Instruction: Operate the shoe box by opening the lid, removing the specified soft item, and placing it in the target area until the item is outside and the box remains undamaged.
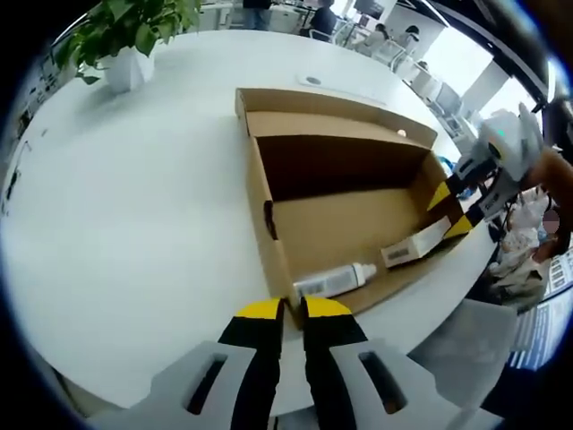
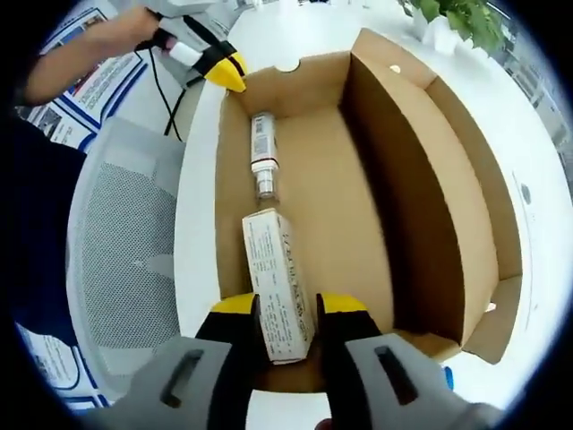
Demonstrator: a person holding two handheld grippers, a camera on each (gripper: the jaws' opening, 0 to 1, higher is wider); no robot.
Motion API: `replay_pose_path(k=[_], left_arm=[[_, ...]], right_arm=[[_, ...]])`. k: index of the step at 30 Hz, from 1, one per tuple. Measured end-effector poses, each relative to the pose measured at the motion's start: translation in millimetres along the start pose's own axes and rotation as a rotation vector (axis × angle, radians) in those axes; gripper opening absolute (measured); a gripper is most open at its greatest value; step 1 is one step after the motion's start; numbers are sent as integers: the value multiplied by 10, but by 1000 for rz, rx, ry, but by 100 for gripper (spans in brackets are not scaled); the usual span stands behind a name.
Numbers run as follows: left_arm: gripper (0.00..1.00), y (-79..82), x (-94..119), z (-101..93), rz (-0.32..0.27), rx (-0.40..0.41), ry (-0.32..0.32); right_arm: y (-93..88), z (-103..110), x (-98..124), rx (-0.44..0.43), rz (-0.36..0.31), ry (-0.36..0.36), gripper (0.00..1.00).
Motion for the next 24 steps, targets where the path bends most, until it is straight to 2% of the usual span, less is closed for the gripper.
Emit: replay_pose_path(k=[2, 9, 24], left_arm=[[5, -3, 2, -2, -2, 2, 0], [5, 2, -14, 6, 2, 5, -2], [6, -13, -29, 7, -4, 5, -2]], right_arm=[[10, 20, -10, 0, -6, 9, 26], [-27, 64, -166, 76, 49, 22, 23], [-36, 61, -380, 117, 89, 41, 20]])
Point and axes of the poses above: the point that each gripper's makers call its tool centre point, and the gripper's own axes: x roughly backward along the fingers, z roughly to its left, y roughly out of its top, the point moved 9 cm from there along x, roughly backward along the fingers, and after that the axes turned 12 degrees about -z, right-handed, at the moved point
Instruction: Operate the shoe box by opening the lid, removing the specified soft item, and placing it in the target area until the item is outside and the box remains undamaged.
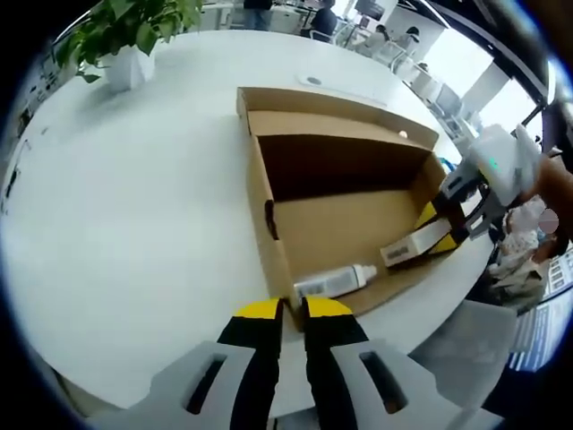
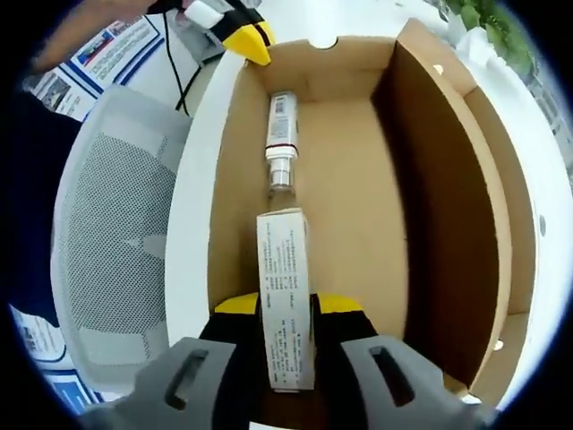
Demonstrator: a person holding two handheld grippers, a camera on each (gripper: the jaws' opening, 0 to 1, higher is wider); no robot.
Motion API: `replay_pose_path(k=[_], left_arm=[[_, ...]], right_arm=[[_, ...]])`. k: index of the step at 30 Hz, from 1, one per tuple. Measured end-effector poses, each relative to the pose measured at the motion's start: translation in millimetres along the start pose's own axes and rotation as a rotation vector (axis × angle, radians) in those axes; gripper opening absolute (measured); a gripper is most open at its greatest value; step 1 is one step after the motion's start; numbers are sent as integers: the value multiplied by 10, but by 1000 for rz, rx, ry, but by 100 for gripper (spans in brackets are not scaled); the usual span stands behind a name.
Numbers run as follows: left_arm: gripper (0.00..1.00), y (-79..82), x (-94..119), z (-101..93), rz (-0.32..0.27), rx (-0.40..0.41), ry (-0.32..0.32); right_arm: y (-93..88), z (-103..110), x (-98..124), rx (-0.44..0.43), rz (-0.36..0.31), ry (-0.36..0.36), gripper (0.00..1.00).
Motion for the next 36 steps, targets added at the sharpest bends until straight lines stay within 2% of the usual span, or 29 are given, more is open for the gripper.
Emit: replay_pose_path(k=[7, 17, 25, 36], left_arm=[[6, 6, -6, 4, 2, 0, -1], [6, -1, -12, 4, -1, 3, 2], [7, -4, -16, 4, -1, 8, 1], [7, -3, -22, 6, 3, 1, 1]], right_arm=[[-6, -14, -19, 12, 6, -10, 18], [64, -42, 135, 26, -23, -47, 18], [233, -42, 436, 71, -38, -68, 18], [369, -21, 820, 105, -60, -108, 18]])
Point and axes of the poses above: the point that each gripper's makers call its tool centre point, and the gripper's own axes: x roughly backward along the fingers, z roughly to its left, y roughly out of its top, the point moved 9 cm from there along x, roughly backward along the fingers, and after that the axes turned 12 degrees about -z, right-handed, at the moved point
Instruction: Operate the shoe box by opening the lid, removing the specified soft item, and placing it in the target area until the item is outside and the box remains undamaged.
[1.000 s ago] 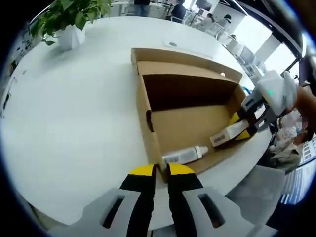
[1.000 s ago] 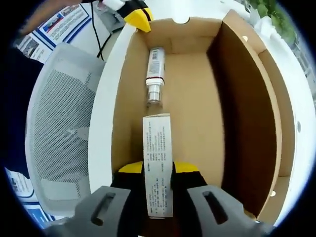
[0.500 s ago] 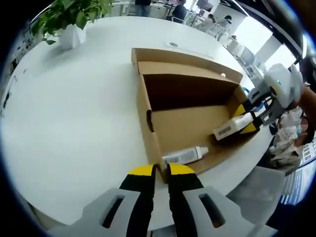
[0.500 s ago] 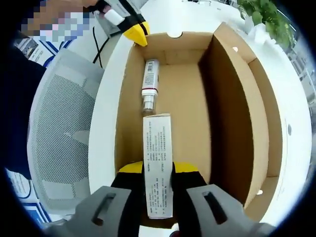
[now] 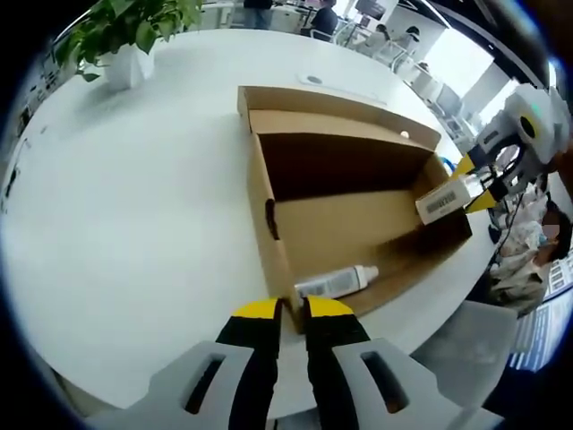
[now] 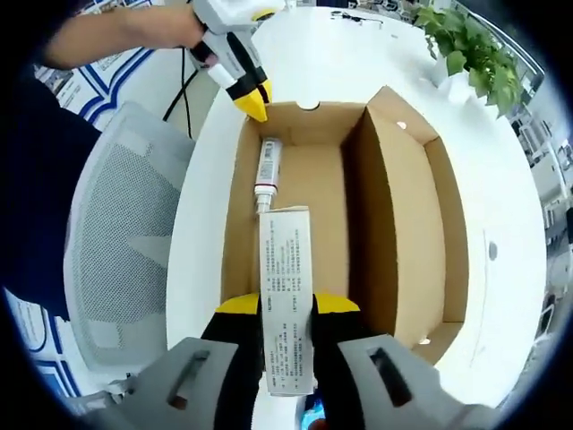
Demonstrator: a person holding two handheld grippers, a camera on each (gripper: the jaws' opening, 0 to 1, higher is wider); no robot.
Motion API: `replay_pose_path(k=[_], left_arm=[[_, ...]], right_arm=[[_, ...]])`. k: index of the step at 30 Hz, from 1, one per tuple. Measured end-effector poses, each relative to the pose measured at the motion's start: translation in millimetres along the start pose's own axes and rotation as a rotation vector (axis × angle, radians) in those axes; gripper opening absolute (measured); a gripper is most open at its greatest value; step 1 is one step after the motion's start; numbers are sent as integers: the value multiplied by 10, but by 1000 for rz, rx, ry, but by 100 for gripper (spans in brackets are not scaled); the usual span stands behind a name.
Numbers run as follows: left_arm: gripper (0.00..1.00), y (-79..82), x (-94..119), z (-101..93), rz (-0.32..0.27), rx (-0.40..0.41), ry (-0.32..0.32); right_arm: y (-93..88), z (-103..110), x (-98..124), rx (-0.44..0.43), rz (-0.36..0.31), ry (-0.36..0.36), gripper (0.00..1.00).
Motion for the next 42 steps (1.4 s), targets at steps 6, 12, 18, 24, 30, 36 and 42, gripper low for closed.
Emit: replay_pose_path(k=[6, 12, 18, 24, 30, 36, 42], left_arm=[[7, -4, -4, 1, 1, 2, 2], [8, -12, -14, 4, 0, 5, 5], [8, 0, -38, -10, 14, -5, 16], [8, -5, -38, -6, 17, -9, 19], [8, -10, -41, 5, 15, 7, 20], [8, -14, -41, -13, 16, -4, 28], [8, -7, -45, -24, 23, -16, 36]], right_arm=[[-9, -16, 172, -5, -14, -18, 18], [-104, -22, 317, -4, 3, -35, 18], [-199, -46, 445, -18, 8, -48, 18], [-342, -42, 599, -36, 13, -60, 18], [-548, -43, 763, -52, 28, -72, 18], [-808, -28, 907, -80, 42, -87, 17], [-1060, -48, 1082, -104, 52, -101, 17]])
Point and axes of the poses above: the point that each gripper's makers call its tool centre point, and the gripper's own axes: x roughly backward along the fingers, z roughly to its left, y roughly out of its top, the point moved 9 cm from there along x, roughly backward along the fingers, and after that the axes turned 12 degrees about -z, right-handed, at the moved point
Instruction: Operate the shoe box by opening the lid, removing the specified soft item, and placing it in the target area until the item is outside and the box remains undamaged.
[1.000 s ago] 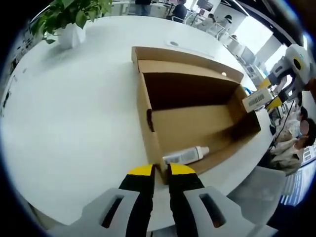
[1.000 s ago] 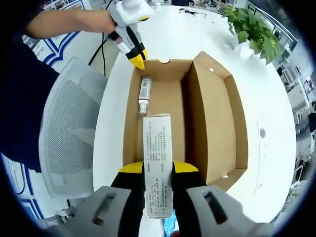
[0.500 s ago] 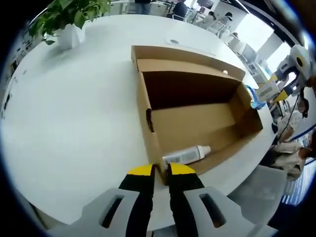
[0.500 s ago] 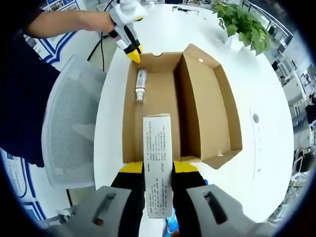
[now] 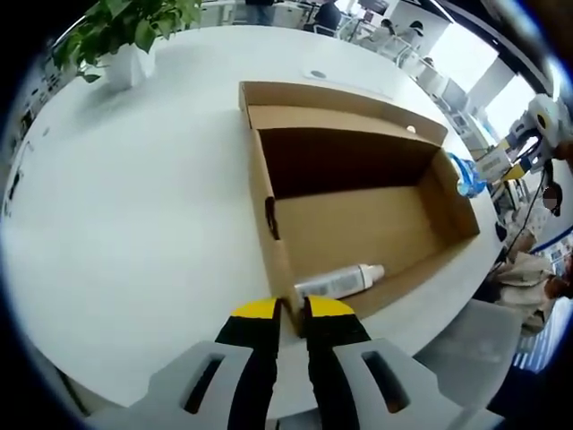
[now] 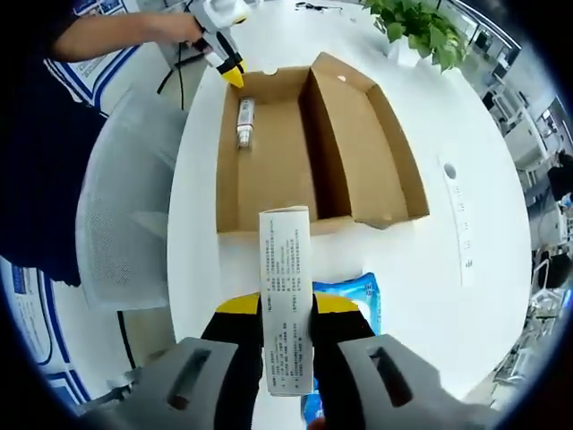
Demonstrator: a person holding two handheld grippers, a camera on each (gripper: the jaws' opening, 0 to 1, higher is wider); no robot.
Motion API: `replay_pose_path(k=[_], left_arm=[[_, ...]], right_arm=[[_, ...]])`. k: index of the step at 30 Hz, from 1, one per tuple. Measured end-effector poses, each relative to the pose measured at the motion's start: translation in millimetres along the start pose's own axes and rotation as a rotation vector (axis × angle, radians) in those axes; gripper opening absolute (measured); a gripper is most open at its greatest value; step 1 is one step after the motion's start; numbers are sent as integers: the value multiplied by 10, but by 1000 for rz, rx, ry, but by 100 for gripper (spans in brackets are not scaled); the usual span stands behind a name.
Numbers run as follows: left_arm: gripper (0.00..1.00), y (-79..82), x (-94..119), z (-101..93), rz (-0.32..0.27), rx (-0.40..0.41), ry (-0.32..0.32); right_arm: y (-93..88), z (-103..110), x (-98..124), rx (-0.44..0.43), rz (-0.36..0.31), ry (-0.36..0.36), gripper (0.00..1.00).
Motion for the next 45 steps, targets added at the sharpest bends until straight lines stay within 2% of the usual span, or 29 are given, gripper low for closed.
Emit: replay_pose_path(k=[11, 22, 34, 45], left_arm=[[8, 3, -26, -11, 3, -19, 12], [8, 12, -41, -34, 14, -43, 37], [8, -12, -33, -64, 18, -51, 58], [8, -51, 28, -153, -14, -61, 55]], right_arm=[[-490, 13, 201, -47, 31, -26, 17], [-956, 33, 331, -41, 97, -35, 17], [-1290, -5, 521, -63, 91, -55, 17], [-1592, -57, 695, -66, 114, -66, 17]])
Point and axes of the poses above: the point that each gripper's makers call its tool centre point, and the gripper's own axes: x roughly backward along the fingers, z roughly to its left, y roughly out of its top, the point moved 9 cm from there along x, roughly backward along the fingers, and after that the axes turned 12 degrees about -z, right-handed, at the moved point
